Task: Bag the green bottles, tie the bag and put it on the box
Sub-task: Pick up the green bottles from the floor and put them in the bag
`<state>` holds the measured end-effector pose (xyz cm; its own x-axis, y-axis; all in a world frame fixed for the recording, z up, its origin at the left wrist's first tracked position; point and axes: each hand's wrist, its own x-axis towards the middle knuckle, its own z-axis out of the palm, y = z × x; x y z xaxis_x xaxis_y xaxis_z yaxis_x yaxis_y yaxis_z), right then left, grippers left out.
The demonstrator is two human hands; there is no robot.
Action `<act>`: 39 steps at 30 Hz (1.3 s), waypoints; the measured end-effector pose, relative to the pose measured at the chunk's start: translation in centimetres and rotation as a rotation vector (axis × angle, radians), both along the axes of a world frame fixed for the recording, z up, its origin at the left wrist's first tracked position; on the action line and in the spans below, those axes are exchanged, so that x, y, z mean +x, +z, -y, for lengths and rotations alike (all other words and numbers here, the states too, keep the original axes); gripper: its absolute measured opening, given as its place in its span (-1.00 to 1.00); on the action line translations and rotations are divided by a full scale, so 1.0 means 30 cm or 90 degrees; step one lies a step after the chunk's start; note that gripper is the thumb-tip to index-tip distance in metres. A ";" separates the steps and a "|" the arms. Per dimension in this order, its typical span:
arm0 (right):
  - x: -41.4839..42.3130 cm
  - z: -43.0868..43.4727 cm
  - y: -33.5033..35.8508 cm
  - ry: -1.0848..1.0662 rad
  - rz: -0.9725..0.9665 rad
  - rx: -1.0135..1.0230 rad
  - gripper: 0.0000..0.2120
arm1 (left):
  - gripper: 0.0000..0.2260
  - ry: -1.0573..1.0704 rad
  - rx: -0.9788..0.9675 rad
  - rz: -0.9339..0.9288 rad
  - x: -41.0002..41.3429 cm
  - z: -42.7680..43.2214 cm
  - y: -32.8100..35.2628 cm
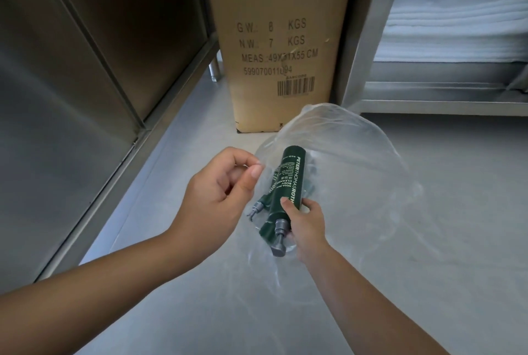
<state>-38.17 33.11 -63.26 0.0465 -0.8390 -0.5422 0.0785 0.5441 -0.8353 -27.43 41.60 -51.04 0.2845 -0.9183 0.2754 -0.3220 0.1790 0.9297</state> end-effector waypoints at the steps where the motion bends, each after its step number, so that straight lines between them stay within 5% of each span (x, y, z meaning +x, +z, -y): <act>1: 0.009 0.003 -0.012 -0.006 -0.018 -0.008 -0.68 | -0.89 -0.006 0.000 -0.010 0.003 0.000 -0.002; 8: 0.069 0.009 -0.095 0.004 -0.104 -0.052 -0.62 | -0.92 -0.040 -0.008 -0.038 0.019 -0.003 -0.010; 17: 0.034 0.022 -0.075 0.096 -0.028 -0.060 -0.56 | -0.94 -0.031 0.004 -0.048 0.012 0.020 -0.037; 29: -0.254 -0.107 0.154 0.182 -0.149 -0.384 -0.80 | -0.88 0.006 -0.019 -0.012 -0.132 0.106 -0.048; 34: -0.402 -0.110 0.228 0.122 -0.259 -0.494 -0.78 | -0.86 0.014 -0.013 -0.001 -0.197 0.137 -0.051; 39: -0.499 -0.082 0.217 0.009 -0.273 -0.444 -0.75 | -0.87 0.028 0.003 0.025 -0.241 0.154 -0.061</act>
